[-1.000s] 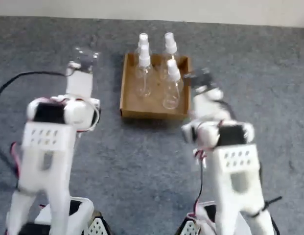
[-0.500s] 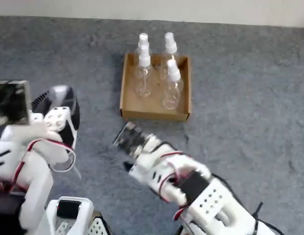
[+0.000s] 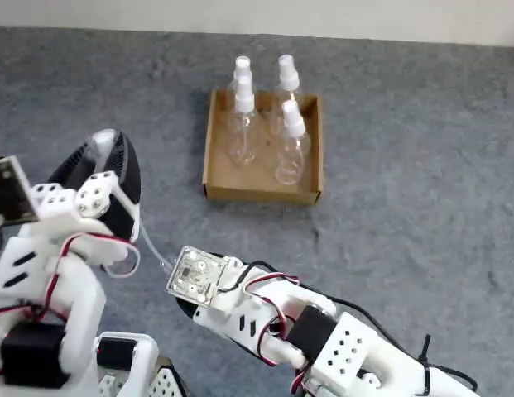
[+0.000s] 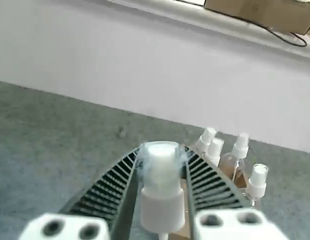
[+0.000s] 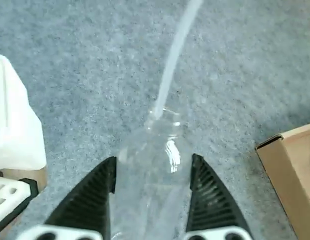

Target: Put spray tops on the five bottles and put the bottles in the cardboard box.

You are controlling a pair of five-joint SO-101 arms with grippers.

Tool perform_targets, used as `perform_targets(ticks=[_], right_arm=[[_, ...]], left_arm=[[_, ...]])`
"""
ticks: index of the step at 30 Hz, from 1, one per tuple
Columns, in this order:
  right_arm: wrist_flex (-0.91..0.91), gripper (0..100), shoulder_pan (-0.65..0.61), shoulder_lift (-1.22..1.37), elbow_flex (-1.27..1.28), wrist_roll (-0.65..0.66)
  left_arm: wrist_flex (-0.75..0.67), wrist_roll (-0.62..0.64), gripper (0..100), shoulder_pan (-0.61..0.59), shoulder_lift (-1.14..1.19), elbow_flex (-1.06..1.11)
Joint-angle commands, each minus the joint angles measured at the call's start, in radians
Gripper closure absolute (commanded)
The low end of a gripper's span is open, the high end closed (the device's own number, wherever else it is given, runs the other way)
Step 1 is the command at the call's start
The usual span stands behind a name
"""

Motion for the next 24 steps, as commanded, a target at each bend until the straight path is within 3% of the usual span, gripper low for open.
perform_targets(ticks=[1,5,10,24], right_arm=[[-0.027,99.5,-0.010,-0.021,-0.008,-0.008],[-0.027,99.5,-0.005,-0.021,-0.008,-0.008],[-0.027,99.5,-0.005,-0.021,-0.008,-0.008],[-0.027,99.5,-0.005,-0.021,-0.008,-0.008]], left_arm=[[-0.095,0.009,100,-0.021,0.001,0.045],[-0.129,0.009,100,-0.073,0.001,0.071],[-0.077,0.009,100,-0.071,0.001,0.073],[-0.126,0.009,100,-0.071,-0.008,0.211]])
